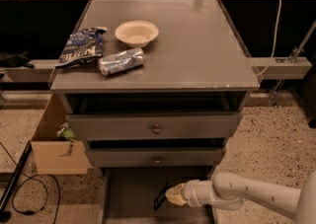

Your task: Place rxbar chocolate into bottom drawer

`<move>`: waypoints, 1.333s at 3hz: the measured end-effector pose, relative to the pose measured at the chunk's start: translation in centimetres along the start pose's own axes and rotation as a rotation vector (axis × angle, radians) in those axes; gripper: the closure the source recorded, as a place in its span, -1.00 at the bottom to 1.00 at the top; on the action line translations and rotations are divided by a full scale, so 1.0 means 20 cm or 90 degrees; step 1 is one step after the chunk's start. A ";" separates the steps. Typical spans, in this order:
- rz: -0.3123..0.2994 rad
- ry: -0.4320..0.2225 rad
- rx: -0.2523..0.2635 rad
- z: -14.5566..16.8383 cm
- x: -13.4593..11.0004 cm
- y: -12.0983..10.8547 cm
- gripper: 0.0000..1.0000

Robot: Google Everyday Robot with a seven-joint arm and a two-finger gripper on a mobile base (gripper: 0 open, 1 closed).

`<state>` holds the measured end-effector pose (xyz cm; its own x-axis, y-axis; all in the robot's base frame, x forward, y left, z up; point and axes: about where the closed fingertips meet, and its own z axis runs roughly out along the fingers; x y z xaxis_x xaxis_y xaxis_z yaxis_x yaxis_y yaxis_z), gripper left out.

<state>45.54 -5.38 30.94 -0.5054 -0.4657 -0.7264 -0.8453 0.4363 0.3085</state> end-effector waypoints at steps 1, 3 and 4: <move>0.037 0.001 -0.030 0.17 0.10 -0.04 1.00; 0.082 0.011 -0.083 0.43 0.18 -0.04 1.00; 0.083 0.012 -0.086 0.44 0.19 -0.03 0.52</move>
Offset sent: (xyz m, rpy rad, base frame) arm 0.0134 0.0406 -0.0975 0.0910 0.2023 -0.0079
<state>45.71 -0.62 22.67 -0.6139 -0.4272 -0.6638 -0.7877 0.3869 0.4795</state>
